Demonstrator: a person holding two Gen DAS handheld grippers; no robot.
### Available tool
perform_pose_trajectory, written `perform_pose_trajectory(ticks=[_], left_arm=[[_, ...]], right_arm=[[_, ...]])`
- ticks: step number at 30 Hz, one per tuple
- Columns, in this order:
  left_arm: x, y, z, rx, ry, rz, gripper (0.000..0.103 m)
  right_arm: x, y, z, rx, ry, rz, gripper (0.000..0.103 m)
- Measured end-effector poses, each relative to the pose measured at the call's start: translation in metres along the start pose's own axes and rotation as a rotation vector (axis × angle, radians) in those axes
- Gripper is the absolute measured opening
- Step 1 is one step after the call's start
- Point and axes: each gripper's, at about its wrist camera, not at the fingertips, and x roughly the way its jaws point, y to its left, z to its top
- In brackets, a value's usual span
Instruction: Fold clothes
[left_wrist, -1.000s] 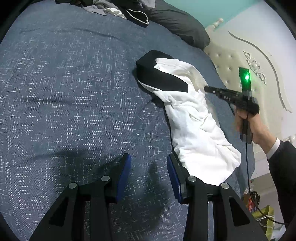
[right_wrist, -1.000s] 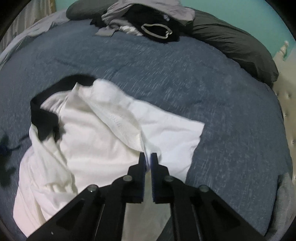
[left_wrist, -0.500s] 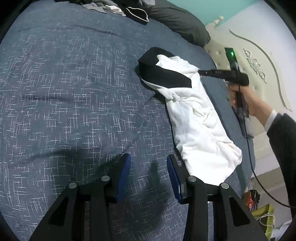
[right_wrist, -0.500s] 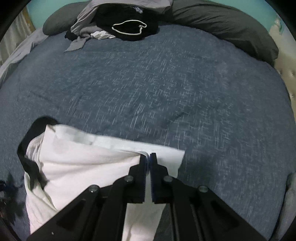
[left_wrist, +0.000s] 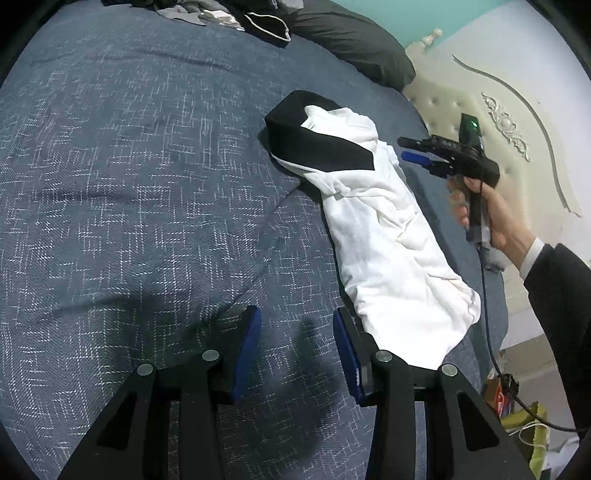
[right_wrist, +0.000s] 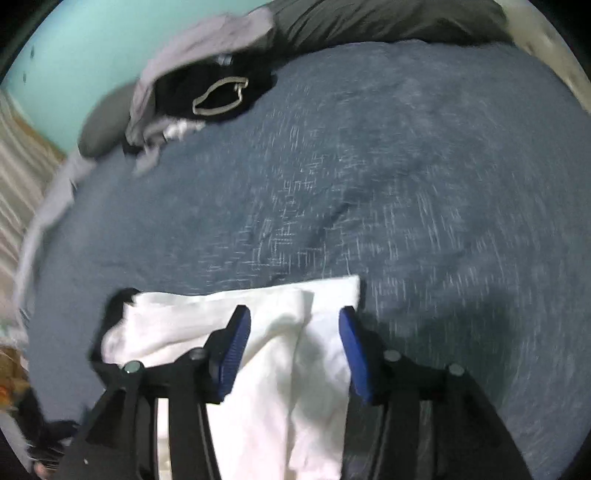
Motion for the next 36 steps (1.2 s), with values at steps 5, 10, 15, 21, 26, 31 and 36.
perform_pose_trajectory(ticks=[5, 10, 15, 21, 26, 31, 36], left_arm=[[0.001, -0.001, -0.001, 0.001, 0.004, -0.001, 0.044], [0.001, 0.002, 0.000, -0.006, 0.002, -0.003, 0.044], [0.000, 0.004, 0.000, -0.014, 0.001, -0.006, 0.044], [0.000, 0.005, -0.001, -0.016, 0.000, -0.005, 0.044], [0.002, 0.002, -0.001, -0.011, 0.003, -0.004, 0.044], [0.004, -0.001, -0.003, -0.001, 0.008, -0.004, 0.044], [0.002, 0.003, -0.002, -0.005, 0.005, 0.001, 0.044]], right_arm=[[-0.006, 0.010, -0.013, -0.096, -0.002, -0.017, 0.051], [0.008, 0.021, -0.009, -0.177, -0.023, -0.074, 0.050], [0.029, 0.025, -0.007, -0.241, -0.021, -0.142, 0.030], [0.028, 0.024, -0.007, -0.237, -0.044, -0.121, 0.003], [0.007, 0.029, 0.005, -0.212, -0.088, -0.123, 0.002], [-0.004, 0.027, 0.023, -0.180, -0.057, -0.177, 0.002], [0.029, 0.020, 0.024, -0.125, 0.024, -0.227, 0.001]])
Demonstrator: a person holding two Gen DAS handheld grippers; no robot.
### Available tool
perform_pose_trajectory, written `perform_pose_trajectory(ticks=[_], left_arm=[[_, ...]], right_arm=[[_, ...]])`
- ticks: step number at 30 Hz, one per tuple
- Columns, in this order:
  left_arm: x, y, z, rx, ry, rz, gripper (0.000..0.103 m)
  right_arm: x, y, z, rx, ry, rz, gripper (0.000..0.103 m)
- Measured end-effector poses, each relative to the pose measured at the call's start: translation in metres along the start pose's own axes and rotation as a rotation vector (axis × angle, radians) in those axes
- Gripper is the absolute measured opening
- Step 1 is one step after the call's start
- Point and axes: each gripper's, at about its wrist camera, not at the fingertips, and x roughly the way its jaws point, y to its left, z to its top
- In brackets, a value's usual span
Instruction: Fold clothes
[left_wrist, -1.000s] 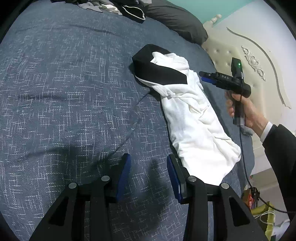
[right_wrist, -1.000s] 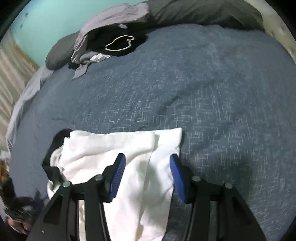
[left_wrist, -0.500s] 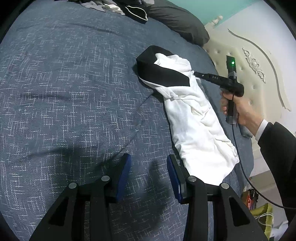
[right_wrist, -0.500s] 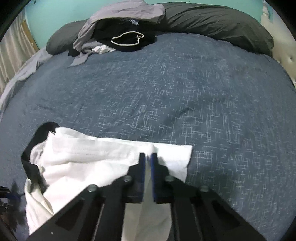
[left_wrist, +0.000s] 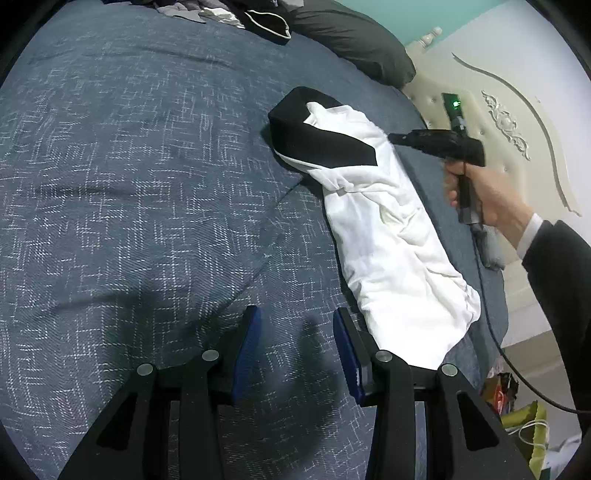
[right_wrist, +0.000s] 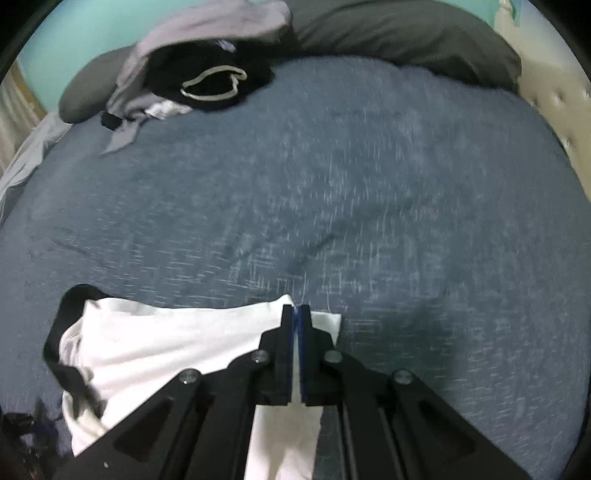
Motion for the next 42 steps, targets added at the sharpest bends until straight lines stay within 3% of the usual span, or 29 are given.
perform_pose_trajectory(ticks=[3, 7, 10, 13, 19, 29, 36, 42], left_arm=[[0.000, 0.002, 0.001, -0.005, 0.002, -0.002, 0.044], [-0.002, 0.000, 0.001, 0.000, -0.002, -0.007, 0.044], [-0.004, -0.004, 0.001, 0.004, -0.005, -0.012, 0.044], [-0.004, -0.007, 0.001, 0.010, -0.007, -0.015, 0.044], [-0.004, -0.012, -0.001, 0.022, -0.005, -0.014, 0.044], [-0.002, -0.008, 0.000, 0.020, 0.000, -0.006, 0.044], [-0.002, -0.009, -0.001, 0.021, 0.001, -0.007, 0.044], [-0.002, -0.008, -0.001, 0.022, 0.001, -0.007, 0.044]], right_arm=[[0.016, 0.002, -0.005, 0.018, 0.014, 0.024, 0.001], [0.008, -0.009, -0.011, 0.082, -0.015, 0.077, 0.004], [-0.008, -0.021, -0.019, 0.130, -0.021, 0.083, 0.038], [-0.032, -0.022, -0.038, 0.112, -0.028, 0.159, 0.038], [-0.038, -0.014, -0.072, 0.084, 0.078, 0.236, 0.031], [-0.029, -0.015, -0.092, 0.106, 0.091, 0.277, 0.003], [-0.049, -0.025, -0.088, 0.128, 0.029, 0.298, 0.001], [-0.038, -0.038, -0.093, 0.166, 0.066, 0.259, 0.001]])
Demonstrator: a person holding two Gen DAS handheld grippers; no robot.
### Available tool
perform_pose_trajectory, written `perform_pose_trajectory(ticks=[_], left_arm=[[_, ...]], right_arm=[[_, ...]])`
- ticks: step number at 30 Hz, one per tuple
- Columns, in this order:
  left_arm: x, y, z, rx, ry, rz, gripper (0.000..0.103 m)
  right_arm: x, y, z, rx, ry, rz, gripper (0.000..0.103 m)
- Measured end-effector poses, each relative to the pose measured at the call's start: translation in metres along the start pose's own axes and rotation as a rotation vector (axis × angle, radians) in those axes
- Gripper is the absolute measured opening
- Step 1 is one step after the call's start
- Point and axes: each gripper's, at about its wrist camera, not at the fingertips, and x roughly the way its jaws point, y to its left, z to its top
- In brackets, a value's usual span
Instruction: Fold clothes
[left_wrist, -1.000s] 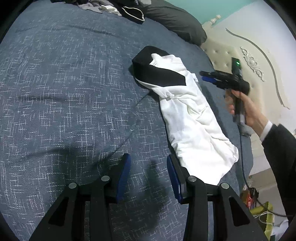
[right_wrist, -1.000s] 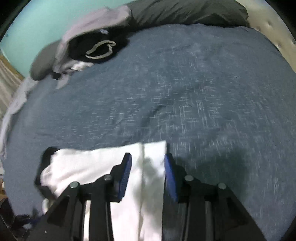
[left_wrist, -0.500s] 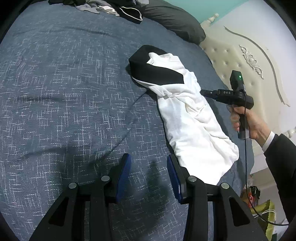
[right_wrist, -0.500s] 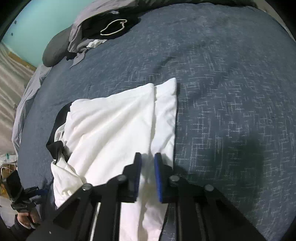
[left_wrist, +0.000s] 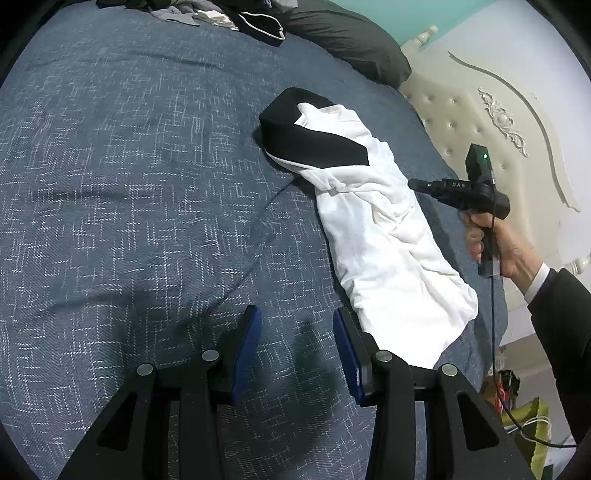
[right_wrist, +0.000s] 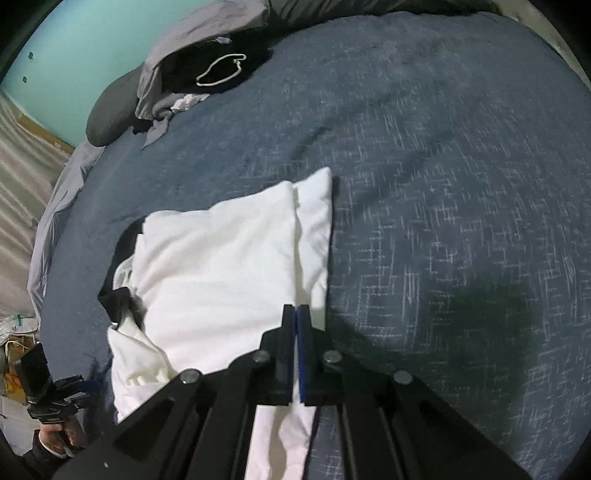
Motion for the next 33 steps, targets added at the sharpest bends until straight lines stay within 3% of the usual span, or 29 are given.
perform_pose_trajectory(ticks=[12, 15, 16, 18, 19, 20, 27, 30, 33], left_arm=[[-0.001, 0.002, 0.001, -0.005, -0.001, -0.005, 0.044], [0.001, 0.002, 0.001, -0.007, 0.001, -0.002, 0.044], [0.001, 0.002, 0.001, -0.008, 0.002, -0.002, 0.044], [0.002, 0.003, 0.001, -0.007, 0.004, -0.001, 0.044], [0.002, 0.002, 0.001, -0.006, 0.004, 0.000, 0.044], [0.002, 0.002, 0.001, -0.006, 0.003, 0.000, 0.044], [-0.001, 0.004, 0.004, -0.012, -0.013, 0.007, 0.044], [-0.001, 0.006, 0.005, -0.015, -0.013, 0.008, 0.044], [-0.001, 0.006, 0.004, -0.014, -0.011, 0.009, 0.044]], right_arm=[[0.009, -0.005, 0.006, 0.038, 0.043, 0.023, 0.002], [-0.004, -0.003, 0.013, 0.045, -0.011, 0.013, 0.004], [-0.009, -0.003, 0.016, 0.049, -0.037, 0.018, 0.007], [-0.013, 0.002, 0.026, 0.041, -0.079, 0.012, 0.024], [-0.013, 0.005, 0.033, 0.035, -0.094, 0.008, 0.037], [-0.010, 0.009, 0.039, 0.029, -0.096, -0.006, 0.040], [0.019, 0.023, 0.065, -0.038, -0.089, -0.081, 0.039], [0.030, 0.027, 0.070, -0.066, -0.083, -0.093, 0.030], [0.037, 0.025, 0.072, -0.066, -0.080, -0.098, 0.011]])
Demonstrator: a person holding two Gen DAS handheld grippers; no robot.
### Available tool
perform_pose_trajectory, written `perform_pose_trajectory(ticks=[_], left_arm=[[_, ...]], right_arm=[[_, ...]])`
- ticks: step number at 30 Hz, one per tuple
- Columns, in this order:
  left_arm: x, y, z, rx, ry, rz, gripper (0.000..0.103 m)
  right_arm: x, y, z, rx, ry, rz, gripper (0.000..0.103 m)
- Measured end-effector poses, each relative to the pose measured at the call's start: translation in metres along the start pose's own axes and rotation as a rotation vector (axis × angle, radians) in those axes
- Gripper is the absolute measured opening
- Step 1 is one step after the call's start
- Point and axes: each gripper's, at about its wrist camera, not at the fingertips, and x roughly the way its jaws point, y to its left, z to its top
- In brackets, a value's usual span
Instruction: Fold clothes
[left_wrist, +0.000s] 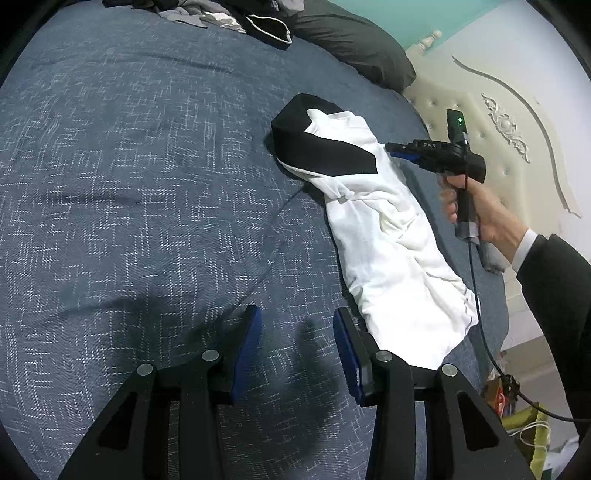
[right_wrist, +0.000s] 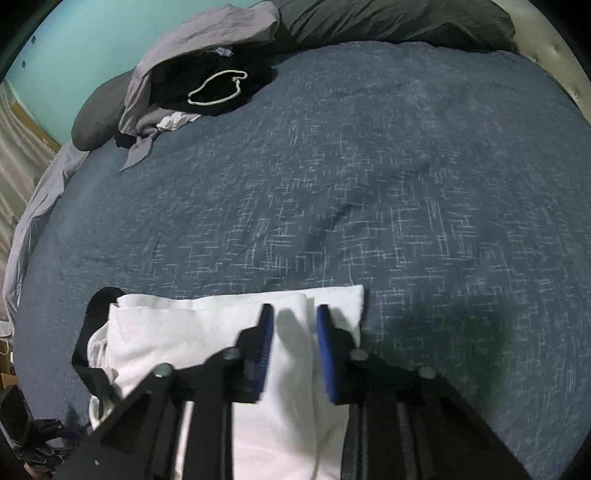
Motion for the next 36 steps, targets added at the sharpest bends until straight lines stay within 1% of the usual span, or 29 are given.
perform_pose_trajectory(ticks=[1, 3, 5, 8, 14, 17, 19, 22, 24, 25, 26, 27, 28, 30, 34, 36], left_arm=[[0.000, 0.000, 0.000, 0.000, 0.000, 0.000, 0.044], [0.000, 0.000, 0.000, 0.000, 0.001, 0.001, 0.044], [0.001, 0.001, -0.001, 0.000, 0.003, 0.002, 0.044], [0.002, 0.002, -0.002, 0.002, 0.008, 0.004, 0.044], [0.002, 0.004, -0.003, 0.004, 0.011, 0.003, 0.044], [0.000, 0.007, -0.004, -0.003, 0.010, 0.003, 0.044], [-0.001, 0.008, -0.004, -0.005, 0.010, 0.002, 0.044], [-0.001, 0.005, -0.005, -0.002, 0.011, -0.002, 0.044], [-0.002, 0.003, -0.004, 0.001, 0.008, -0.004, 0.044], [-0.003, 0.002, -0.003, 0.003, 0.005, -0.006, 0.044], [-0.003, 0.001, -0.002, 0.004, 0.003, -0.007, 0.044], [-0.003, -0.001, -0.001, 0.005, 0.000, -0.008, 0.044], [-0.004, -0.002, -0.001, 0.006, -0.002, -0.010, 0.044], [-0.005, -0.003, -0.001, 0.006, -0.004, -0.014, 0.044], [-0.005, -0.006, -0.001, 0.011, -0.005, -0.016, 0.044], [-0.005, -0.008, -0.001, 0.015, -0.005, -0.016, 0.044]], right_arm=[[0.002, -0.001, 0.000, 0.002, -0.001, -0.003, 0.003], [0.000, -0.003, -0.001, 0.009, -0.022, 0.002, 0.002], [-0.009, -0.008, 0.000, 0.036, -0.079, 0.019, 0.002], [-0.018, -0.016, 0.002, 0.059, -0.115, 0.002, 0.002], [0.003, -0.024, 0.000, 0.091, -0.058, -0.040, 0.002], [0.009, -0.032, -0.004, 0.128, -0.064, -0.049, 0.002], [0.008, -0.028, -0.006, 0.112, -0.067, -0.053, 0.002], [0.005, -0.025, -0.005, 0.129, -0.050, 0.010, 0.002], [-0.004, -0.026, -0.006, 0.150, -0.053, 0.015, 0.003], [-0.010, -0.026, -0.009, 0.154, -0.058, 0.025, 0.007], [-0.017, -0.025, -0.012, 0.152, -0.060, 0.024, 0.014], [-0.024, -0.025, -0.018, 0.149, -0.056, 0.033, 0.018], [-0.032, -0.024, -0.024, 0.146, -0.051, 0.042, 0.024], [-0.047, -0.023, -0.035, 0.139, -0.040, 0.061, 0.025], [-0.055, -0.016, -0.062, 0.098, 0.047, 0.091, 0.025], [-0.057, -0.015, -0.075, 0.094, 0.067, 0.102, 0.025]])
